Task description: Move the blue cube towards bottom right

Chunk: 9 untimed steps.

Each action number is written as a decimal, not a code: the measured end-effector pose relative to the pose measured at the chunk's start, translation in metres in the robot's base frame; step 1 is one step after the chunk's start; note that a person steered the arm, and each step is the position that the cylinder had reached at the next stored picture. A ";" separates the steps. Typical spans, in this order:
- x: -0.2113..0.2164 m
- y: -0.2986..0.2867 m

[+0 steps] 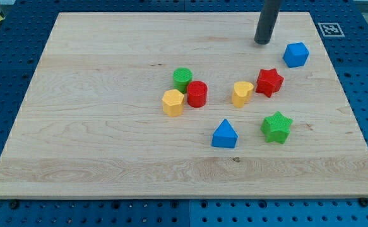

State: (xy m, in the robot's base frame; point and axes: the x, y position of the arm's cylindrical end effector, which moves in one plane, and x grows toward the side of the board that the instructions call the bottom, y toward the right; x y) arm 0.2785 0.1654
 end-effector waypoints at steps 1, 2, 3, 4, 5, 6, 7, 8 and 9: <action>0.042 0.021; 0.142 0.039; 0.104 -0.006; 0.026 -0.077; -0.036 -0.058; -0.015 0.042; 0.069 0.065; 0.147 0.055; 0.112 0.055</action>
State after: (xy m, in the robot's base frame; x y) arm 0.3905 0.2202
